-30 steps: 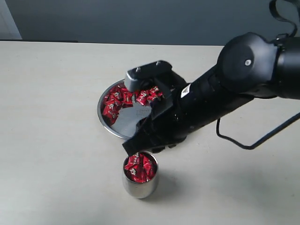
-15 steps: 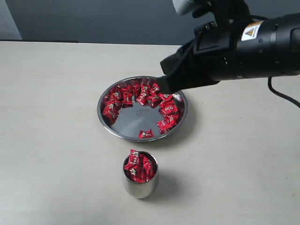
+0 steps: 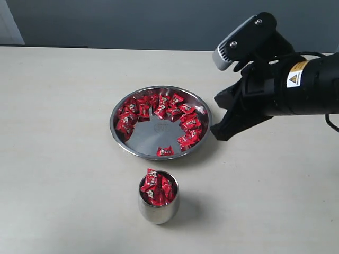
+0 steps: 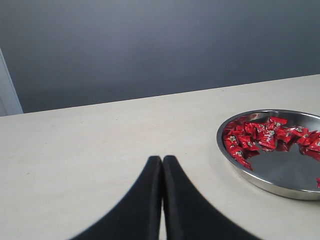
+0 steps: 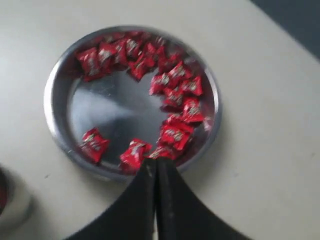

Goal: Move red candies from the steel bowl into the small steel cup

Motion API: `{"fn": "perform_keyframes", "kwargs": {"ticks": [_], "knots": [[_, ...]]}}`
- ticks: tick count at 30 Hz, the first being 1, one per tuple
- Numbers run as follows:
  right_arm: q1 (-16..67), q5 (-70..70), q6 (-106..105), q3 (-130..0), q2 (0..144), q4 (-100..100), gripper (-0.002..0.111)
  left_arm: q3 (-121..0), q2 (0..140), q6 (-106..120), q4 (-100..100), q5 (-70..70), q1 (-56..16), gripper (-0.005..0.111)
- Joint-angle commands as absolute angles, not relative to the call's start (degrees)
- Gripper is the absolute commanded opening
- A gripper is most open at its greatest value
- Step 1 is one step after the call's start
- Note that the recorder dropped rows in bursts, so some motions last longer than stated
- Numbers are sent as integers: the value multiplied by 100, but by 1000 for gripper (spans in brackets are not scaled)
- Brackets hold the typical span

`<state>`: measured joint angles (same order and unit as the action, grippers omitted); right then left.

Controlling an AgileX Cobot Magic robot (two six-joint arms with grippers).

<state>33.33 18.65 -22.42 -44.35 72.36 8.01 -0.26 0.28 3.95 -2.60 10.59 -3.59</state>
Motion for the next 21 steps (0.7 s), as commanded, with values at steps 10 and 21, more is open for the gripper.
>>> {"fn": "perform_keyframes", "kwargs": {"ticks": [10, 21], "knots": [[1926, -1787, -1995, -1469, 6234, 2319, 0, 0, 0, 391, -267, 1029, -356, 2], [658, -605, -2649, 0, 2504, 2220, 0, 0, 0, 391, -267, 1029, -356, 2]]}}
